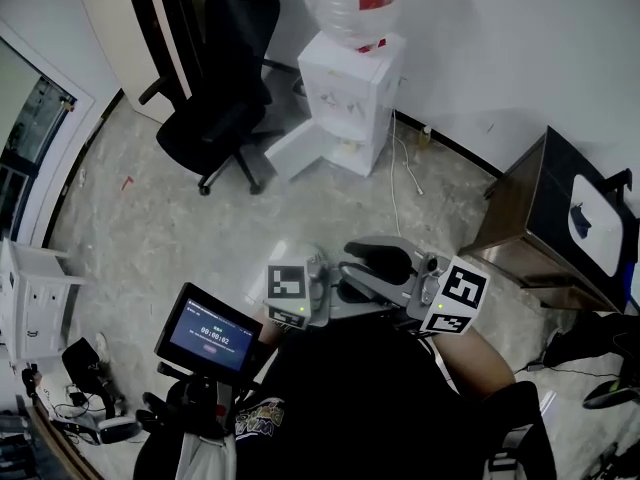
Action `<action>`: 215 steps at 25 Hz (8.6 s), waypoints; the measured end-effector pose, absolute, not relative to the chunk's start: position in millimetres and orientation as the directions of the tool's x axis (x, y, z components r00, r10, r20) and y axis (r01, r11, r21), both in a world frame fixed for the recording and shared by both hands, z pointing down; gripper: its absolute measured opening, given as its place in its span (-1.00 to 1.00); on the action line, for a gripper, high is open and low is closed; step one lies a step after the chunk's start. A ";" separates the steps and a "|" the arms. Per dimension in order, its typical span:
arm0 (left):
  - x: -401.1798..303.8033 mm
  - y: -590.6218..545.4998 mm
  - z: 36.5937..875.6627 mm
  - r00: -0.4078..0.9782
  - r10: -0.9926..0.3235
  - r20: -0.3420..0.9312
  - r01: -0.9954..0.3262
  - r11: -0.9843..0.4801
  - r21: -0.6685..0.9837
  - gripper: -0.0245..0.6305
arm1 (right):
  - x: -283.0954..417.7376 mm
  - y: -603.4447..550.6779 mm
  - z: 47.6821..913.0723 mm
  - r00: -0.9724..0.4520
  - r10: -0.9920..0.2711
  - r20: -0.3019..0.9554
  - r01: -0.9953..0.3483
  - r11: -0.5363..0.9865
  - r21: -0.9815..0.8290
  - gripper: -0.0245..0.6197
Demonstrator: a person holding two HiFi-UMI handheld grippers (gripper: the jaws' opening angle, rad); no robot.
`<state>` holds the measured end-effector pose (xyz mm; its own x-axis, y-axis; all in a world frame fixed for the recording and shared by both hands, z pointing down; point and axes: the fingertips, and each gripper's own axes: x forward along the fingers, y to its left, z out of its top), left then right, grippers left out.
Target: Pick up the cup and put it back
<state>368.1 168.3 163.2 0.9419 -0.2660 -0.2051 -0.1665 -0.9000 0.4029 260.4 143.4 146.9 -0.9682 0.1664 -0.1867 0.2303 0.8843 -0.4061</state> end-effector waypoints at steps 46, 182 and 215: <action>-13.4 -131.4 640.5 0.147 -0.962 0.232 -0.736 0.051 0.675 -0.91 | 19.2 -245.7 743.3 -0.795 -0.184 0.578 -0.505 0.729 -0.462 -0.90; 249.3 183.7 268.8 0.566 -0.823 0.049 -0.758 -0.496 0.424 -0.92 | 312.7 139.3 281.2 -0.848 -0.418 0.325 -0.494 0.847 -0.198 -0.75; 274.6 204.8 257.9 0.597 -0.801 0.040 -0.757 -0.546 0.358 -0.92 | 310.9 159.2 278.4 -0.884 -0.369 0.287 -0.430 0.882 -0.193 -0.75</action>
<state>274.6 204.8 257.9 0.5969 -0.8013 0.0401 -0.7572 -0.5461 0.3584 310.9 159.2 278.4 -0.8840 -0.3687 0.2873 -0.4305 0.8818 -0.1928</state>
